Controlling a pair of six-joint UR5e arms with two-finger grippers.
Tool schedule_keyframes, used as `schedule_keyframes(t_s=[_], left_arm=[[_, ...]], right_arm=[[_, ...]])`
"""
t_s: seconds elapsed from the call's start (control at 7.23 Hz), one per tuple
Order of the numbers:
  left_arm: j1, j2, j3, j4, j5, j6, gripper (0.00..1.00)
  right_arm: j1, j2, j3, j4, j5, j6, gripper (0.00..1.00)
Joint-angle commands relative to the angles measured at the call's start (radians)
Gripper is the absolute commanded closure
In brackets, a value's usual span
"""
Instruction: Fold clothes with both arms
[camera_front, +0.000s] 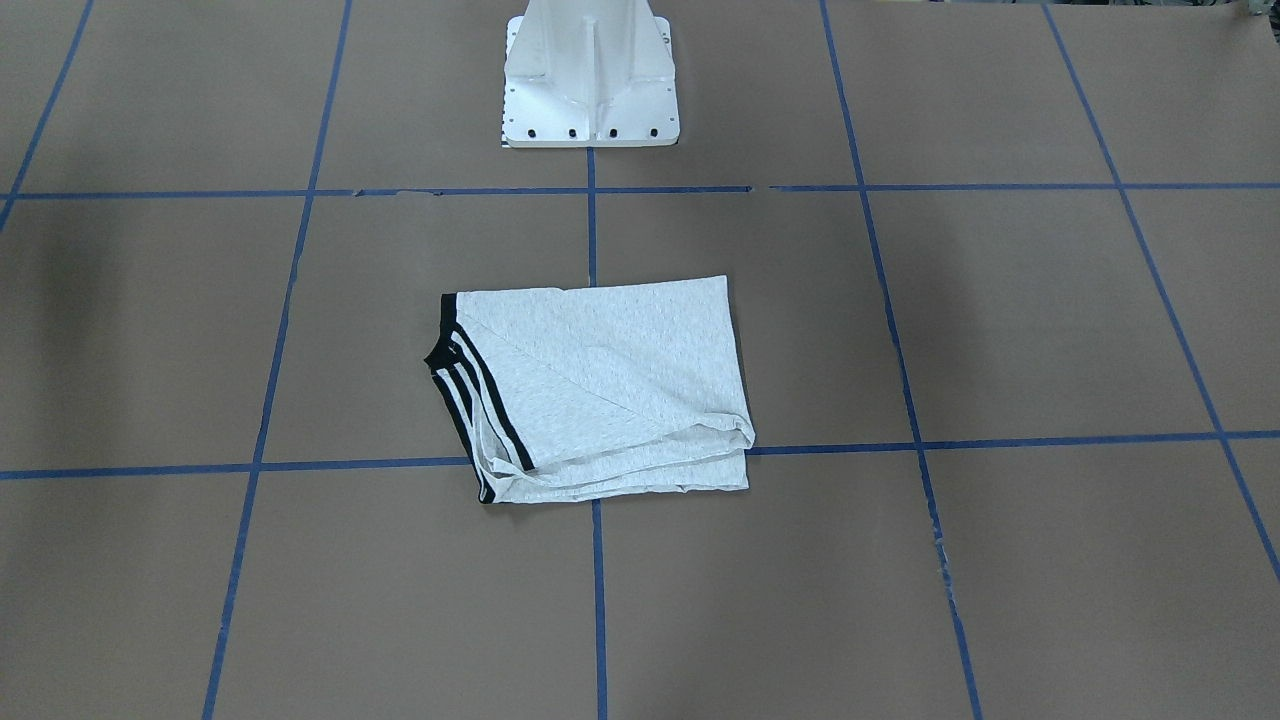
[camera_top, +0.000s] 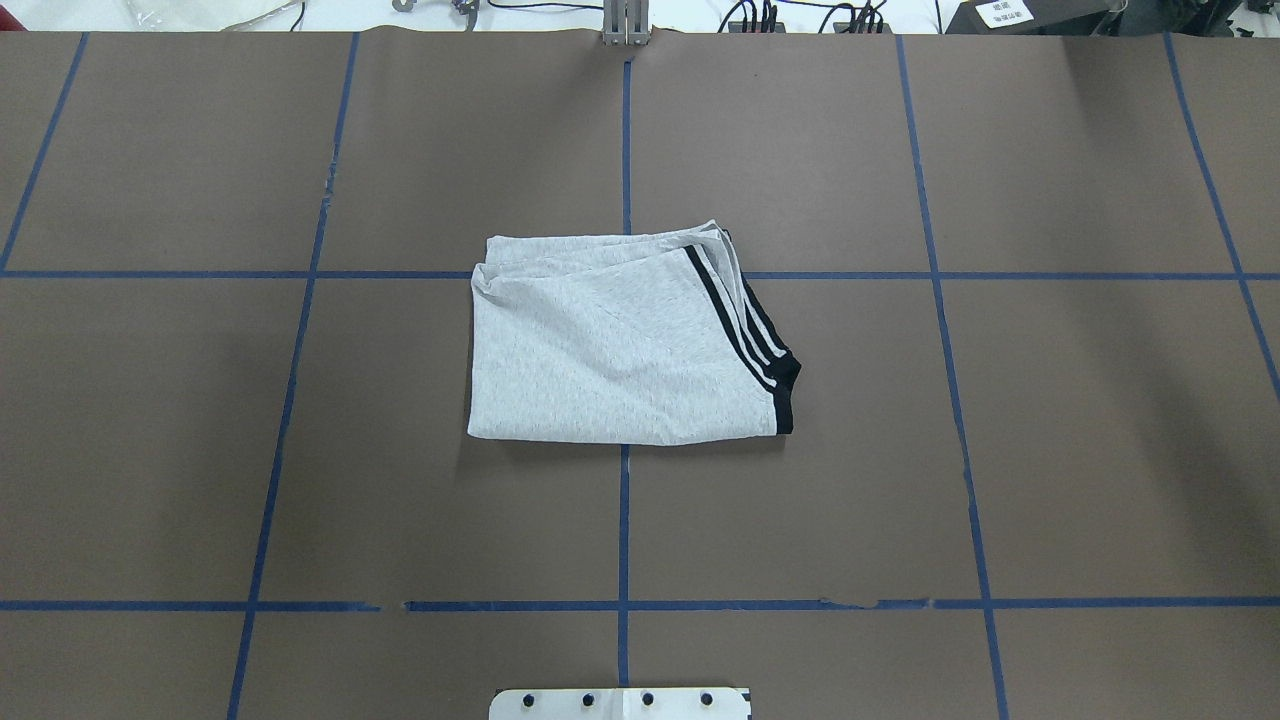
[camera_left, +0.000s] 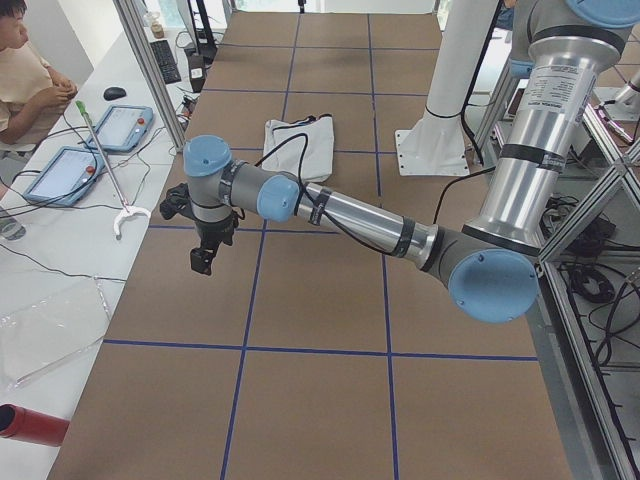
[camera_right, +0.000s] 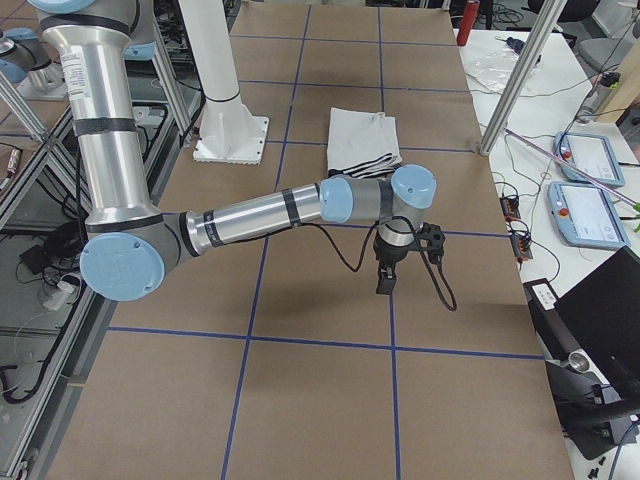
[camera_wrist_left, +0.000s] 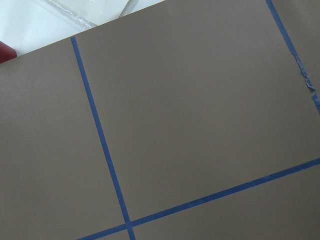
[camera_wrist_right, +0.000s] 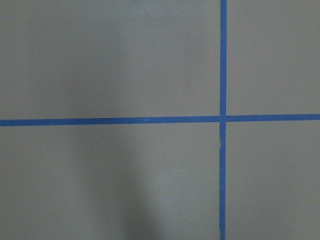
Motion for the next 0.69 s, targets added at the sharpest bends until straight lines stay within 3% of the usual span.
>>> schedule_keyframes(t_s=[0.0,0.55], left_arm=[[-0.004,0.007,-0.034,0.005,0.0,-0.001,0.0],[-0.002,0.018,-0.036,0.002,0.0,-0.004,0.0]], right_arm=[[-0.001,-0.001,0.003,0.001,0.001,0.011,0.0],[-0.001,-0.002,0.006,0.001,0.001,0.011,0.0]])
